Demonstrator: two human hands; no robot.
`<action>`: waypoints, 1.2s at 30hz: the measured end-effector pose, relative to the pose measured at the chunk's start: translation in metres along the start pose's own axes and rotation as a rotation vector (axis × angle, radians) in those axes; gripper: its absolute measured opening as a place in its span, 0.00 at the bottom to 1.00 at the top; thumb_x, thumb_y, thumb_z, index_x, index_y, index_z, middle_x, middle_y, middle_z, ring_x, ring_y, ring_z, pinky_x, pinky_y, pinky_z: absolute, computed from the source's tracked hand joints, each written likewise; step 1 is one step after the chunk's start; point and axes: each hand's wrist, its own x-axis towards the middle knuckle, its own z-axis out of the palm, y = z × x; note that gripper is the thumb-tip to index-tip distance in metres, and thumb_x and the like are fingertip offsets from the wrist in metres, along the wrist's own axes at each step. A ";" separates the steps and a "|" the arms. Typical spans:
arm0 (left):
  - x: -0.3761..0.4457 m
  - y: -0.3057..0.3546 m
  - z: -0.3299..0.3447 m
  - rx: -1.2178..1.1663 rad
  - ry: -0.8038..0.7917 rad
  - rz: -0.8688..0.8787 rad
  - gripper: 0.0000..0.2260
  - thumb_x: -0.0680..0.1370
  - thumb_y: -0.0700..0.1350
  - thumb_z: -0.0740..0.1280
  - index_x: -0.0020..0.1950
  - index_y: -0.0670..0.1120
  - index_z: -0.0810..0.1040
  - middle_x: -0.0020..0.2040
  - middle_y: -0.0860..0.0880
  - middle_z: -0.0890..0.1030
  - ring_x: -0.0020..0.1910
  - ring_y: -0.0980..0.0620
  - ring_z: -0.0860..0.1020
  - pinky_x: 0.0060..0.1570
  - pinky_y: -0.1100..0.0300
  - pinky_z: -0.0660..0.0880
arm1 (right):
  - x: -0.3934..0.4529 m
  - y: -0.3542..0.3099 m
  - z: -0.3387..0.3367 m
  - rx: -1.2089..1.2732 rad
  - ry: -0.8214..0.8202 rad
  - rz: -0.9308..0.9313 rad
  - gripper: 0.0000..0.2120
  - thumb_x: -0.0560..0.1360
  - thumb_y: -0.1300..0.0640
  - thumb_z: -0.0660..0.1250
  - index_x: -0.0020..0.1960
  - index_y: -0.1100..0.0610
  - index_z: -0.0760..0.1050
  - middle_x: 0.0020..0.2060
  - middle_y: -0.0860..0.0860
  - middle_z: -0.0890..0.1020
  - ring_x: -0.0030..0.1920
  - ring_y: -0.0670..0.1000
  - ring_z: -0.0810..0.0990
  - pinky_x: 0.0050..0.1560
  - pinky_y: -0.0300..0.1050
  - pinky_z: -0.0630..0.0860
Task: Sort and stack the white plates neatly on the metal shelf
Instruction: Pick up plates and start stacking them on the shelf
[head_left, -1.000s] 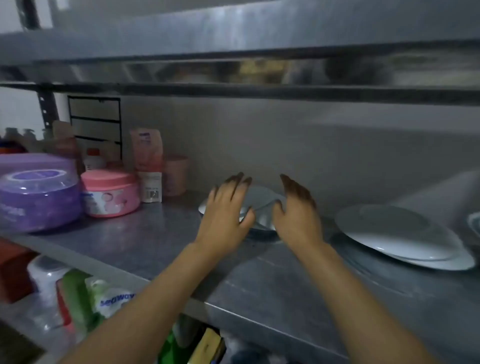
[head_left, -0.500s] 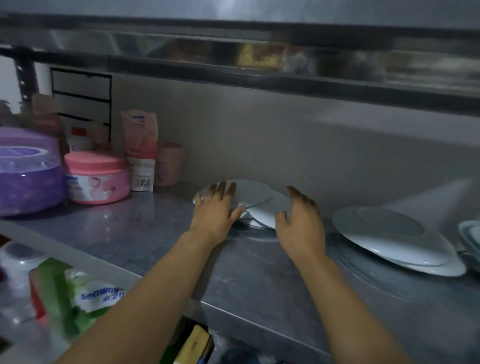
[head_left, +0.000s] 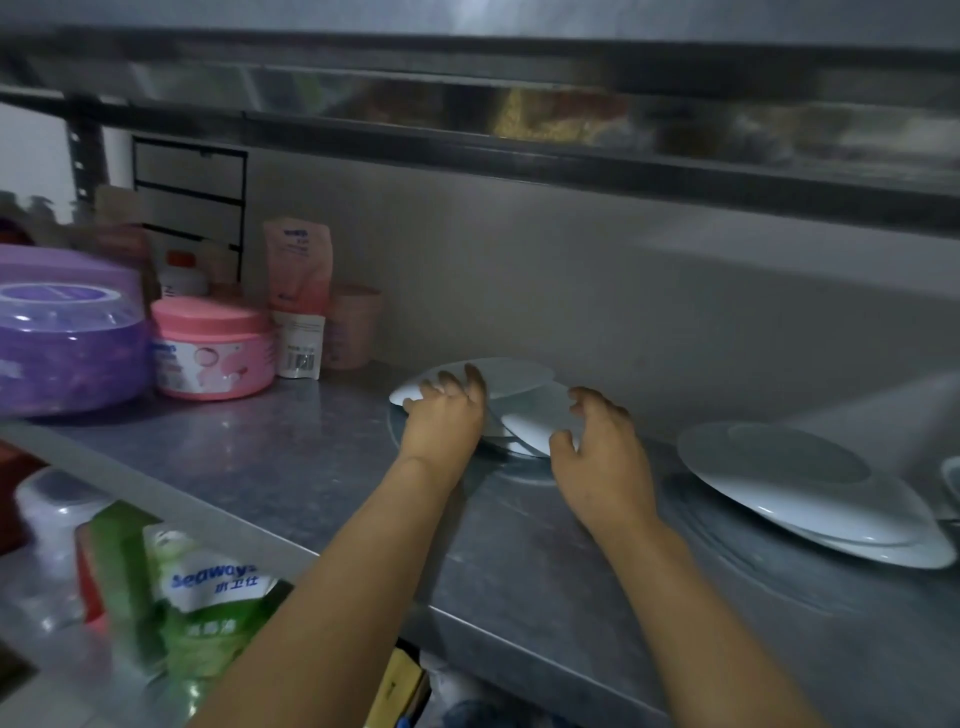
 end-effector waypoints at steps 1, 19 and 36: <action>0.001 -0.003 -0.001 0.000 0.007 -0.039 0.26 0.65 0.38 0.60 0.64 0.42 0.76 0.40 0.42 0.82 0.32 0.43 0.80 0.28 0.54 0.76 | -0.001 0.000 -0.001 0.004 0.001 0.002 0.22 0.73 0.60 0.61 0.68 0.57 0.69 0.61 0.53 0.77 0.62 0.54 0.72 0.61 0.53 0.71; -0.039 -0.102 -0.033 -0.485 0.270 -0.365 0.06 0.78 0.36 0.60 0.52 0.39 0.75 0.44 0.36 0.81 0.44 0.34 0.79 0.38 0.47 0.72 | -0.013 -0.025 0.010 -0.047 0.014 -0.348 0.18 0.72 0.63 0.65 0.62 0.60 0.74 0.55 0.55 0.80 0.57 0.57 0.76 0.58 0.51 0.72; -0.111 -0.111 -0.088 -1.887 -0.015 -0.644 0.08 0.79 0.36 0.62 0.55 0.32 0.74 0.44 0.35 0.81 0.38 0.40 0.82 0.30 0.58 0.80 | -0.025 -0.046 0.017 -0.148 0.051 -0.873 0.26 0.61 0.70 0.75 0.58 0.56 0.80 0.56 0.51 0.83 0.55 0.53 0.82 0.47 0.46 0.79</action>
